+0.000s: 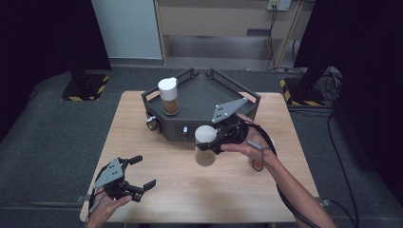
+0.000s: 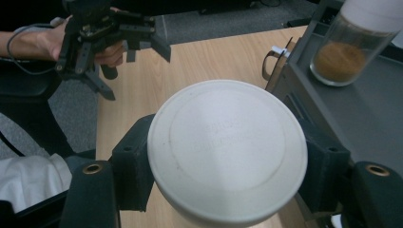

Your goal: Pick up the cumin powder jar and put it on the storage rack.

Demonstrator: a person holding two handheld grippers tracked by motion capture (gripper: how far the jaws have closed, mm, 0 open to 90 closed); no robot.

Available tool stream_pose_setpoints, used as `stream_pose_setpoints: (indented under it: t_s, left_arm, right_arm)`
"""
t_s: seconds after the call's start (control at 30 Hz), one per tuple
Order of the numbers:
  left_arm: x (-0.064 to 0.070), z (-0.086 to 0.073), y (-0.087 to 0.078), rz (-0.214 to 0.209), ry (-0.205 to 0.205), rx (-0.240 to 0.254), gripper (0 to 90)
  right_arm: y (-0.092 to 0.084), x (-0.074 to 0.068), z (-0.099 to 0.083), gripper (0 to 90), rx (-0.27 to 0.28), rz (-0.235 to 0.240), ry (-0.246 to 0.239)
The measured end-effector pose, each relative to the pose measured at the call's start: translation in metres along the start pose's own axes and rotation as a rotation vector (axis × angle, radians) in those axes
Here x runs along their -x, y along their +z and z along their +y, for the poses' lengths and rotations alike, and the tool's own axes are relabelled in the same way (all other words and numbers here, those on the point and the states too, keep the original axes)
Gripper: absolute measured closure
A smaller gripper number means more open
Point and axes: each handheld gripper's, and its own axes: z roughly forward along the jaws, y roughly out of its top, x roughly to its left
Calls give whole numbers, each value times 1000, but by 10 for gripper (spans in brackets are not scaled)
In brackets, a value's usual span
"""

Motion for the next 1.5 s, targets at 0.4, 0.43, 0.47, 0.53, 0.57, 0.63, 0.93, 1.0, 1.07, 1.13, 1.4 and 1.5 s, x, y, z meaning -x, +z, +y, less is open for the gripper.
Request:
stream_pose_setpoints:
  t_s: [0.4,0.43,0.47,0.53,0.57,0.63,0.93,1.0,1.07,1.13,1.4,1.5]
  left_arm:
    - [0,0,0,-3,1,-2,0]
    - [0,0,0,-3,1,-2,0]
    - [0,0,0,-4,1,-1,0]
    - [-1,0,0,-5,2,-2,0]
    - [-1,0,0,-5,1,-1,0]
    - [-1,0,0,-4,1,0,0]
    - [-1,0,0,-2,1,0,0]
    - [-1,0,0,-2,1,-1,0]
    - [-1,0,0,-2,1,-1,0]
    - [-1,0,0,-2,-1,0,0]
    - [-1,0,0,-3,1,-2,0]
    - [-1,0,0,-3,-1,-2,0]
  right_arm:
    - [-12,8,33,341,-4,-55,1]
    - [-13,9,36,340,-3,-58,5]
    - [-14,10,38,341,-1,-61,8]
    - [-16,12,42,341,1,-66,11]
    - [-17,13,45,340,-1,-69,17]
    - [-18,15,50,340,0,-76,25]
    - [-18,24,70,340,-8,-123,47]
    - [-17,26,71,340,-4,-130,53]
    - [-15,29,72,340,-4,-143,65]
    - [-12,30,75,340,-10,-162,73]
    - [-1,40,82,340,-13,-243,135]
    - [4,44,84,340,-14,-279,161]
